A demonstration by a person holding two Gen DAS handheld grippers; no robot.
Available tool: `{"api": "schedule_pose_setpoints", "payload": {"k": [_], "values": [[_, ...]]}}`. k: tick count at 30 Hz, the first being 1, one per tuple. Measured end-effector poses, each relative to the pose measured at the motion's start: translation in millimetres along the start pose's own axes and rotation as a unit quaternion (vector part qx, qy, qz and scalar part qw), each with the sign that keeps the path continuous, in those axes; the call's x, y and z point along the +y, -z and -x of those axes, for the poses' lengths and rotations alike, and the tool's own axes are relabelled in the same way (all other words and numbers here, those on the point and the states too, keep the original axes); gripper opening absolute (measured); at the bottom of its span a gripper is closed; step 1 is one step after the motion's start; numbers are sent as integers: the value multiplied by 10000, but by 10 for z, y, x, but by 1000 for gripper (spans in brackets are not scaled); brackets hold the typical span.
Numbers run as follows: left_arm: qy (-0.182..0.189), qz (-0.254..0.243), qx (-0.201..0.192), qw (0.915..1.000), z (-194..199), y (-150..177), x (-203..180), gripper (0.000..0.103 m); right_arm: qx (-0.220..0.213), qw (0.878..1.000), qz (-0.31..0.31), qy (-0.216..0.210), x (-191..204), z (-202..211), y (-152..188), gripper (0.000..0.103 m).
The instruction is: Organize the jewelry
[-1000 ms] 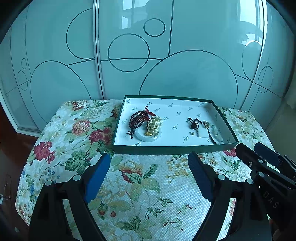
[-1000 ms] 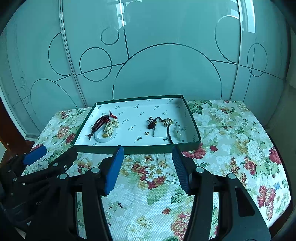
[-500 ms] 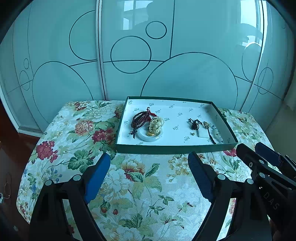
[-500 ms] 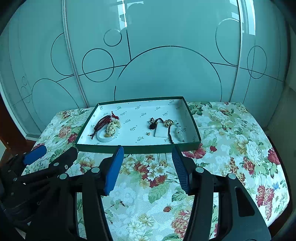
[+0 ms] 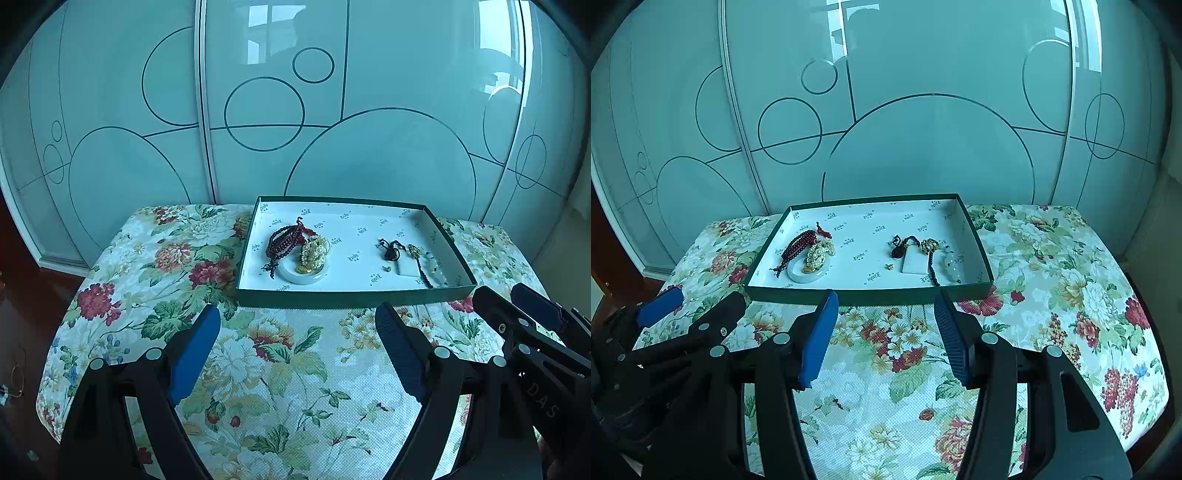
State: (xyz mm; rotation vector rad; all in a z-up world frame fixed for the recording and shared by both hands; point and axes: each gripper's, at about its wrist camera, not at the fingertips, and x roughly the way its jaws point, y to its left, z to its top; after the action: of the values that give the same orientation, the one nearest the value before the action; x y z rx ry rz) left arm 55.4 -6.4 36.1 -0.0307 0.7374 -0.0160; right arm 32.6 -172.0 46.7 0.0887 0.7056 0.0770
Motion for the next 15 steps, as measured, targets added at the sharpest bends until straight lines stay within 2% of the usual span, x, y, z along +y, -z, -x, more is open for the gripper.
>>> {"api": "schedule_pose_setpoints", "payload": {"k": [15], "values": [[-47,-48,62,10000,-53,26,-15,85,57,10000,12,-5,54,2,6,54]]}}
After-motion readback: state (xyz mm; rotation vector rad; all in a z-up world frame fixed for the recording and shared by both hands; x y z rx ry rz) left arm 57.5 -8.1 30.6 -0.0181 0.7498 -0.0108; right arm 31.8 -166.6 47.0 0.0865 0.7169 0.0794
